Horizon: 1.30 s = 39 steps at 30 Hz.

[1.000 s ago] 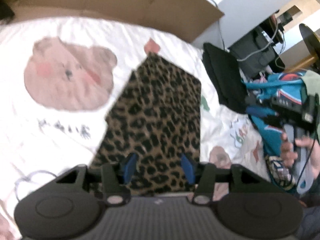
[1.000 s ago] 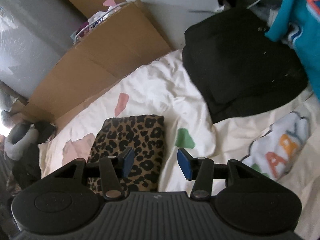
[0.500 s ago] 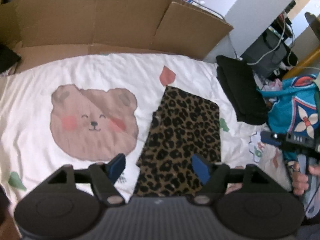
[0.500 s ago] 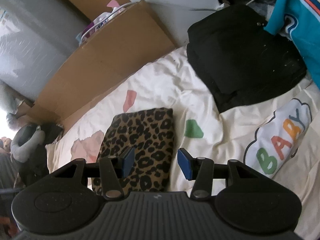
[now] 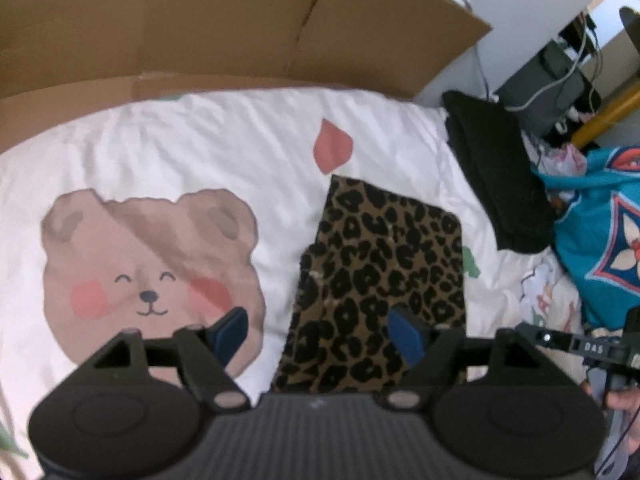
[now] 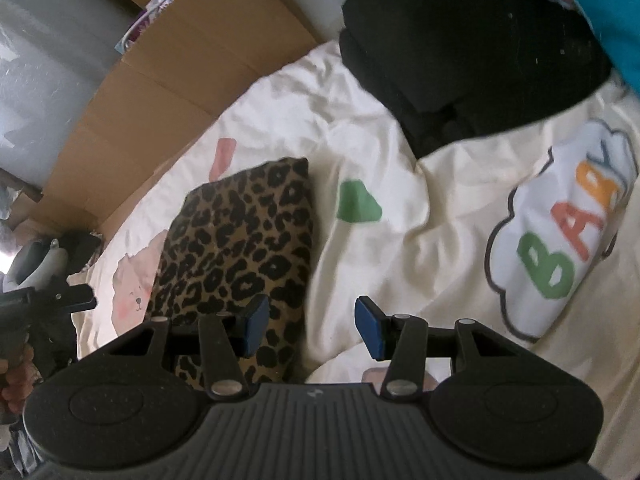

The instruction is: Fold clothes

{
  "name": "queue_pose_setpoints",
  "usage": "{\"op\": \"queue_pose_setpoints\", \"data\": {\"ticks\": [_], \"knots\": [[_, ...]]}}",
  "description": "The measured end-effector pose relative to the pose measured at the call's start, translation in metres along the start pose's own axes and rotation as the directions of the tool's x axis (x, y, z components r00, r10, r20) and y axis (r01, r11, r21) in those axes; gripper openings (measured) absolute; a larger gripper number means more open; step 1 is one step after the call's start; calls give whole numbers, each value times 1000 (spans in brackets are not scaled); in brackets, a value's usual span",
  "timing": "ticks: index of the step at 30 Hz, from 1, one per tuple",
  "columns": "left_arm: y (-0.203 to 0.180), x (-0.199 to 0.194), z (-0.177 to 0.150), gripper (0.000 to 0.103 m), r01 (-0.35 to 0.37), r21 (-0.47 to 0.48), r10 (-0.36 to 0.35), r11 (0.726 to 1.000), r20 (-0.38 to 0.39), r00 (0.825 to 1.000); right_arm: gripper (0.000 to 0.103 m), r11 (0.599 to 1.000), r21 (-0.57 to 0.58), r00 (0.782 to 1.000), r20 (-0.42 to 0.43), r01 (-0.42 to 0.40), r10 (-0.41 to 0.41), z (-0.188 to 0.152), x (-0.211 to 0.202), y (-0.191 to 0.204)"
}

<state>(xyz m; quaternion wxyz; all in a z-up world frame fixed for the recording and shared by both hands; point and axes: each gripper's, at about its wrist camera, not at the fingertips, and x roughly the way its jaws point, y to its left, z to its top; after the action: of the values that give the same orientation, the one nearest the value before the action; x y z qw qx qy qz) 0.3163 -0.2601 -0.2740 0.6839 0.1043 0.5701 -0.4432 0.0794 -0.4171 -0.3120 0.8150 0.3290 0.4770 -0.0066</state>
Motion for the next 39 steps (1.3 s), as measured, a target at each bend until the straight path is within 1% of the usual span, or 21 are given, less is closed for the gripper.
{"op": "queue_pose_setpoints", "data": {"ticks": [3, 8, 10, 13, 15, 18, 19, 20, 21, 25, 29, 31, 33, 35, 36, 37, 38, 39], "knots": [[4, 12, 3, 79, 16, -3, -16, 1000, -15, 1000, 55, 999, 24, 1000, -9, -23, 23, -3, 8, -7], [11, 28, 11, 80, 41, -21, -41, 999, -16, 999, 55, 998, 44, 998, -29, -50, 51, -6, 21, -15], [14, 34, 13, 80, 75, -43, -76, 996, -18, 997, 55, 996, 55, 997, -30, -68, 70, -7, 25, -17], [18, 45, 18, 80, 140, -67, -143, 988, -39, 989, 55, 991, 88, 994, -29, -103, 105, -10, 34, -20], [20, 51, 20, 80, 176, -71, -180, 982, -58, 982, 54, 983, 112, 988, -33, -143, 148, -13, 42, -20], [24, 59, 20, 80, 215, -65, -219, 975, -80, 972, 54, 970, 142, 977, -44, -200, 208, -17, 55, -19], [25, 61, 21, 80, 211, -56, -215, 976, -83, 973, 54, 967, 145, 974, -51, -211, 220, -18, 60, -18], [27, 63, 21, 80, 205, -49, -208, 978, -79, 975, 54, 967, 139, 973, -59, -213, 223, -19, 64, -16], [31, 65, 21, 81, 213, -59, -218, 975, -78, 973, 54, 969, 131, 973, -66, -211, 221, -20, 68, -14], [51, 81, 18, 81, 273, -147, -287, 951, -86, 954, 54, 974, 105, 975, -76, -202, 211, -17, 79, -9], [57, 93, 16, 81, 291, -164, -307, 943, -82, 948, 53, 975, 101, 976, -74, -199, 207, -9, 84, -9], [57, 98, 15, 81, 312, -181, -330, 933, -78, 941, 53, 976, 96, 977, -68, -195, 202, -5, 84, -10], [53, 103, 14, 82, 313, -167, -330, 935, -83, 940, 53, 974, 102, 976, -66, -201, 208, -3, 83, -13], [49, 107, 14, 81, 311, -152, -326, 938, -86, 941, 44, 970, 117, 972, -75, -215, 224, -5, 86, -15], [48, 109, 15, 79, 318, -150, -332, 936, -84, 939, 40, 968, 122, 969, -81, -221, 232, -5, 88, -15], [48, 110, 15, 65, 328, -151, -343, 932, -84, 936, 31, 966, 122, 968, -85, -227, 238, -6, 90, -14], [47, 111, 16, 55, 340, -152, -355, 928, -85, 931, 24, 965, 123, 966, -85, -232, 243, -6, 91, -13], [46, 111, 17, 51, 336, -147, -351, 930, -86, 932, 23, 964, 124, 965, -84, -236, 248, -5, 91, -12]]}}
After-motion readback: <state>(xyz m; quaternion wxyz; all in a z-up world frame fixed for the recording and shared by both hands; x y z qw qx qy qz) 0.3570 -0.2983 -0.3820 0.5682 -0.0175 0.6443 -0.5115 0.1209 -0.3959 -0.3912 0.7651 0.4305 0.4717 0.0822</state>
